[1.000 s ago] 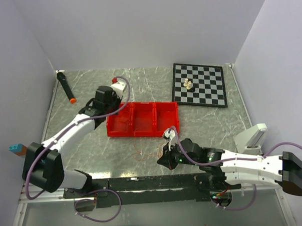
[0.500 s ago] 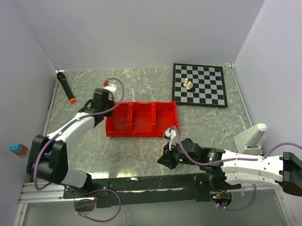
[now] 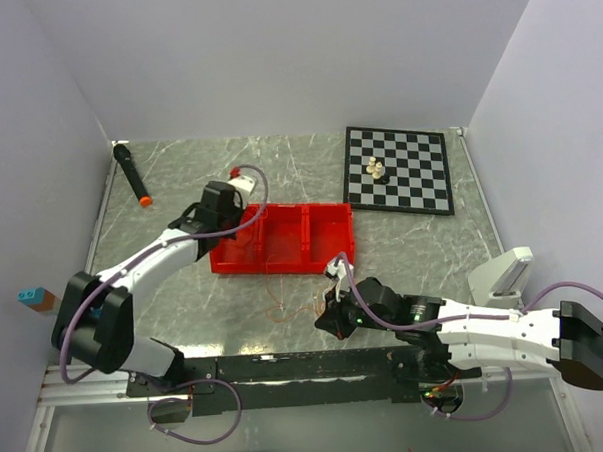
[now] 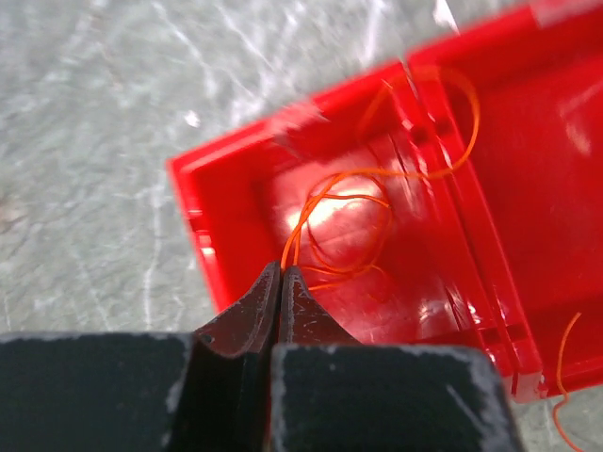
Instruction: Untangle the cables
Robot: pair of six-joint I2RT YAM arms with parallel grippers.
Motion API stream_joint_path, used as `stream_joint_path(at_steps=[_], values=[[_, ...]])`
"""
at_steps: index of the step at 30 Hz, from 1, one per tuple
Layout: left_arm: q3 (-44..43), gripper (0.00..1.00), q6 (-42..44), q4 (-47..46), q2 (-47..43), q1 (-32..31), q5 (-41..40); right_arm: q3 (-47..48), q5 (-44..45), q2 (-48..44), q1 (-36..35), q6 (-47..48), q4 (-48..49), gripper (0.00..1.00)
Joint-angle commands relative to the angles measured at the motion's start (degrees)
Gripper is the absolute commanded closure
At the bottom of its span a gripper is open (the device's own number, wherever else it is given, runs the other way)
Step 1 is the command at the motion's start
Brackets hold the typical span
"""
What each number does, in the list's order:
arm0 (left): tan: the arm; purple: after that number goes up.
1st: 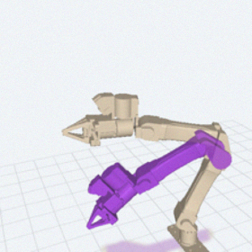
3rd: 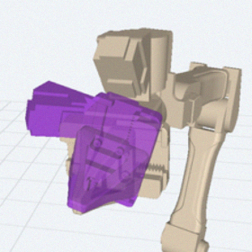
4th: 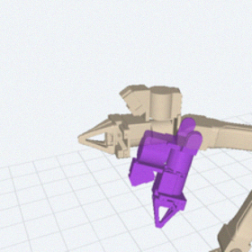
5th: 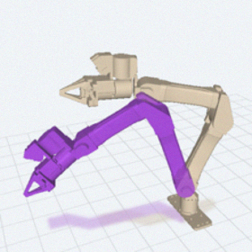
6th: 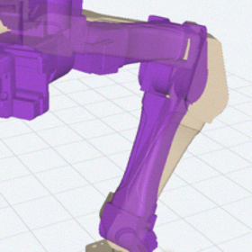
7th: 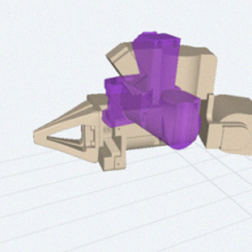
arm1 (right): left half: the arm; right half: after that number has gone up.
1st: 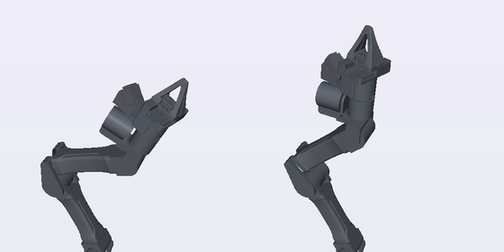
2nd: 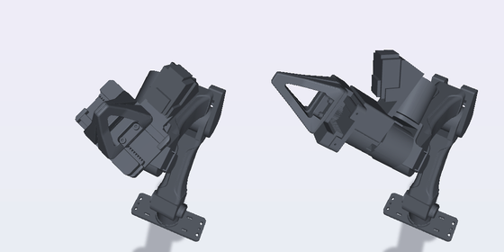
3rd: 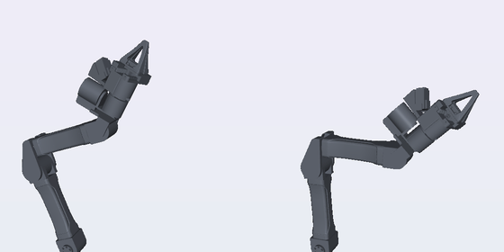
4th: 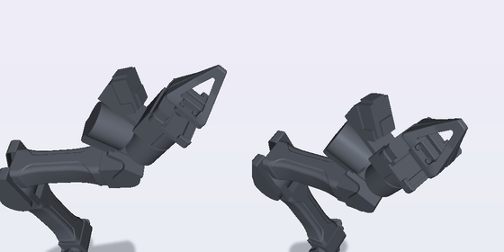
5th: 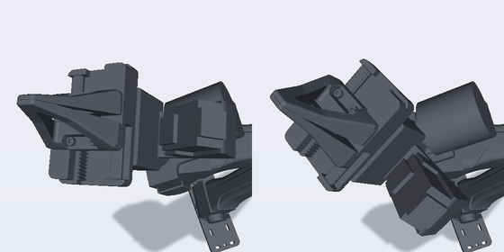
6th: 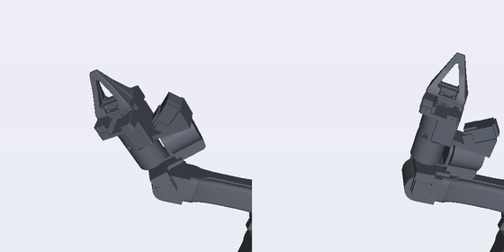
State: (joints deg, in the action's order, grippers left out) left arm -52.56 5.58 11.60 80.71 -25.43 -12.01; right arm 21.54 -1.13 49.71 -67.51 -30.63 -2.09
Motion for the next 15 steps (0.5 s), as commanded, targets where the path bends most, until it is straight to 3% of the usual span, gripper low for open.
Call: stream_joint_path(at_steps=[1, 8, 15], values=[[-2.2, 0.99, 2.6, -0.3, 3.4, -2.9, -4.0, 1.8, 0.9, -1.2, 0.4, -1.0, 1.3, 1.0], [-2.9, 0.99, 2.4, -1.8, 7.9, -4.7, -5.0, 0.3, 1.1, -2.3, 0.5, -1.6, 1.7, 1.0], [-2.2, 0.96, -1.7, -0.1, 10.9, -3.6, 0.3, 0.1, 1.1, -2.6, 0.8, -1.7, 1.5, 1.0]])
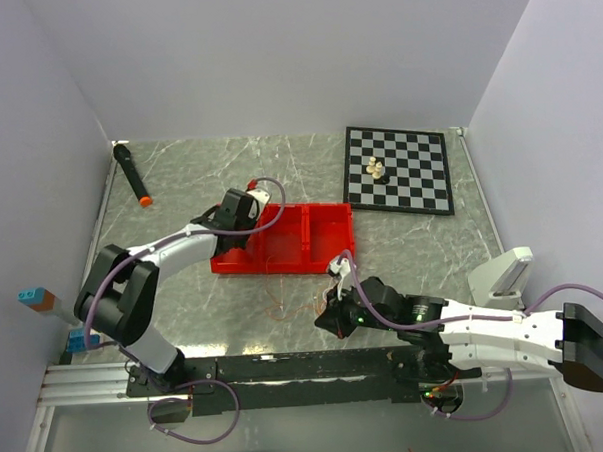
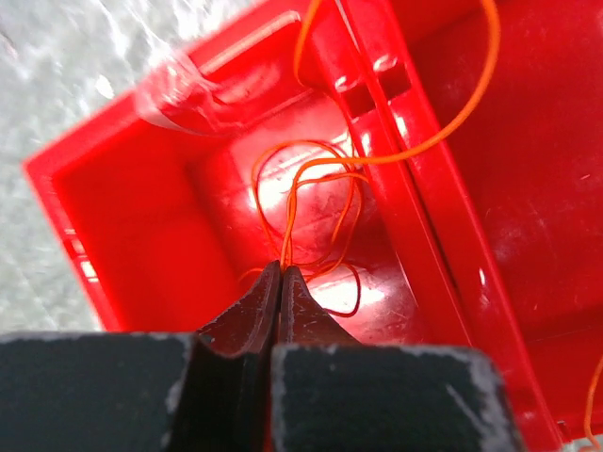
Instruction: Untangle the cables
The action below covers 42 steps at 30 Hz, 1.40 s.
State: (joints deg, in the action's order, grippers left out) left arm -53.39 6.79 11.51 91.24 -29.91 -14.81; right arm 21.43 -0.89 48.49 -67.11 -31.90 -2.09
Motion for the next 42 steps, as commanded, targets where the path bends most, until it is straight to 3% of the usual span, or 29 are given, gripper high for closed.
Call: stream_joint_path(at_steps=[1, 4, 6, 10, 19, 25, 32, 42], values=[[-1.6, 0.9, -3.4, 0.8, 0.0, 1.6, 4.5, 0.1, 0.9, -1.6, 0.5, -0.4, 1.2, 1.0], [-2.9, 0.67, -4.8, 3.0, -2.2, 4.3, 9.9, -0.3, 0.9, -2.3, 0.7, -0.5, 1.0, 1.0], [-4.0, 0.58, -5.2, 5.1, -4.1, 6.1, 13.6, -0.5, 0.8, -2.6, 0.8, -0.6, 0.9, 1.0], [-7.6, 0.47, -5.9, 9.8, -7.7, 9.2, 21.5, -0.7, 0.9, -2.5, 1.1, -0.5, 1.3, 1.0], [-16.8, 0.35, -5.8, 15.0, -11.4, 9.1, 33.9, -0.3, 0.4, -1.4, 1.5, -0.3, 1.6, 1.0], [-18.8, 0.35, -8.7, 11.2, -4.4, 3.4, 28.0, 0.5, 0.1, -0.6, 1.8, -0.2, 1.6, 1.0], [-19.9, 0.37, -11.5, 6.3, 2.7, 2.2, 16.0, 0.2, 0.6, -1.6, 1.8, -0.6, 1.6, 1.0], [-17.6, 0.59, -12.5, 3.8, 3.9, 0.5, 12.6, 0.2, 0.0, -0.4, 1.9, -0.4, 1.7, 1.0]])
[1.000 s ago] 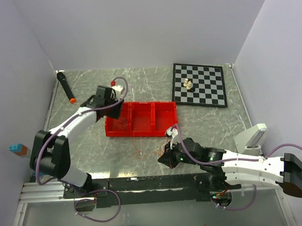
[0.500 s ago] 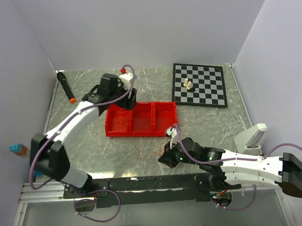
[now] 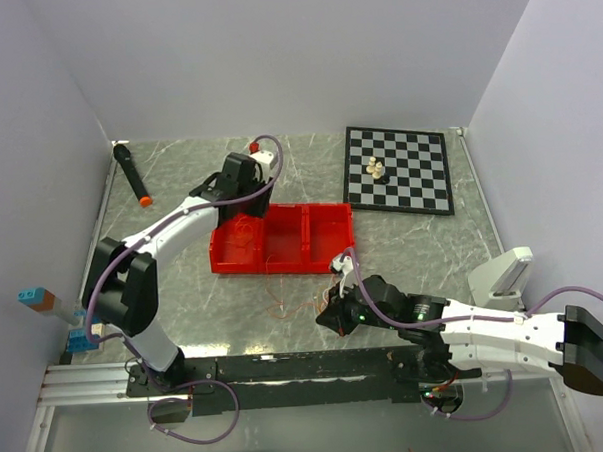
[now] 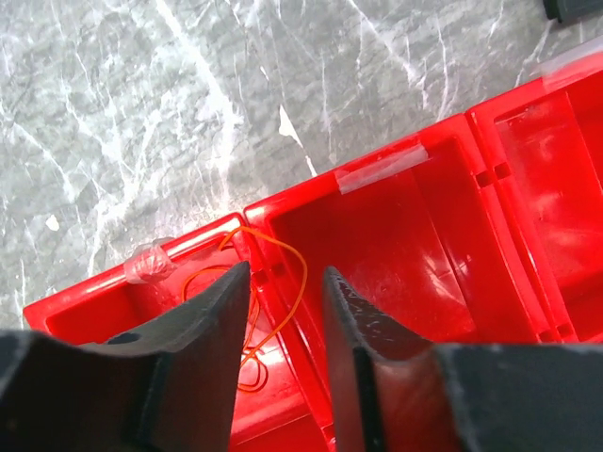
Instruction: Untangle the cables
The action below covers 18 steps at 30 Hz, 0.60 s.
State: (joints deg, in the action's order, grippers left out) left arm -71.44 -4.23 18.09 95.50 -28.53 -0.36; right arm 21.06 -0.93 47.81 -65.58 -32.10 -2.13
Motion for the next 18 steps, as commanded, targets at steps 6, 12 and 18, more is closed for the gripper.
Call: stream_joint_path(at_steps=[6, 12, 18], values=[[0.3, 0.57, -2.0, -3.1, 0.8, -2.0, -3.2, 0.2, 0.2, -0.3, 0.5, -0.2, 1.8, 1.0], [-0.4, 0.56, -2.8, -2.6, 2.9, -2.4, -6.2, -0.3, 0.1, -0.2, 0.5, -0.5, 3.4, 1.0], [1.4, 0.66, -3.2, -3.8, 3.4, -2.8, -7.8, -0.4, 0.1, -0.4, 0.7, -0.4, 3.3, 1.0]])
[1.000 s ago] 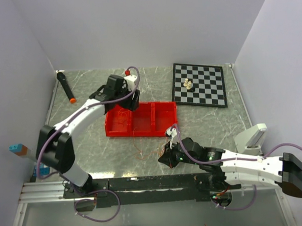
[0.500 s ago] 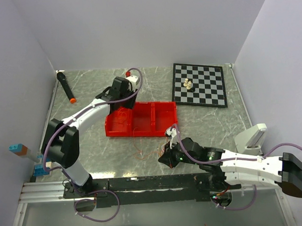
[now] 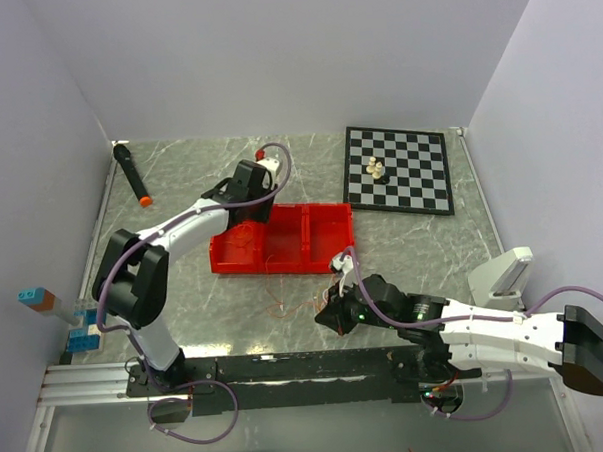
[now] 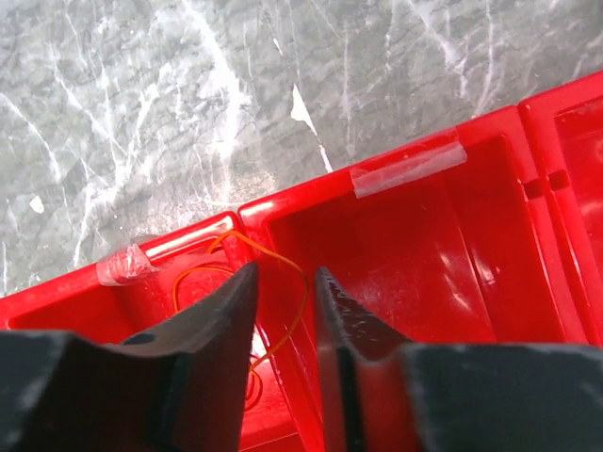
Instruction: Untangle the cables
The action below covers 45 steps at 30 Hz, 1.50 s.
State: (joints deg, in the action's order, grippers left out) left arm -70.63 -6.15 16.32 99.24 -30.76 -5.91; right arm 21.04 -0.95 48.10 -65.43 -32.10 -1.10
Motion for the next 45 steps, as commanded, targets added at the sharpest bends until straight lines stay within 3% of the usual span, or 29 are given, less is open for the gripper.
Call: stream_joint_path(at_steps=[1, 5, 7, 20, 29, 33, 41, 44, 45], values=[[0.5, 0.71, -1.3, -2.1, -0.5, -0.4, -2.7, -0.4, 0.2, -0.6, 0.6, -0.5, 2.2, 1.0], [0.2, 0.91, -1.8, -2.1, -1.9, -0.5, -3.6, -0.6, -0.1, -0.6, 0.7, -0.6, 2.3, 1.0], [-0.1, 0.95, -1.8, -1.6, -2.9, -0.5, -3.7, -0.7, -0.2, -0.5, 0.7, -0.7, 2.4, 1.0], [7.1, 0.99, -1.0, -2.7, -9.9, 4.0, -7.4, -1.3, -0.6, -0.4, 0.7, -0.9, 2.9, 1.0], [11.3, 0.98, 0.0, -4.7, -6.4, 4.0, -4.6, -0.2, -0.7, 0.7, 0.7, -0.6, 3.2, 1.0], [10.0, 0.85, 0.4, -3.3, -6.1, 3.9, -1.9, -0.3, -0.7, 0.7, 0.7, -0.8, 3.3, 1.0], [4.0, 0.36, 5.4, 6.2, -14.0, 4.0, 8.3, 1.0, -1.0, 2.6, 0.7, 0.1, 3.3, 1.0], [1.5, 0.2, 10.5, 11.4, -16.9, 4.3, 14.1, 2.1, -1.3, 3.7, 0.7, 0.6, 3.3, 1.0], [0.8, 0.19, 12.0, 12.7, -18.1, 4.6, 15.8, 2.3, -1.4, 3.8, 0.6, 0.8, 3.3, 1.0]])
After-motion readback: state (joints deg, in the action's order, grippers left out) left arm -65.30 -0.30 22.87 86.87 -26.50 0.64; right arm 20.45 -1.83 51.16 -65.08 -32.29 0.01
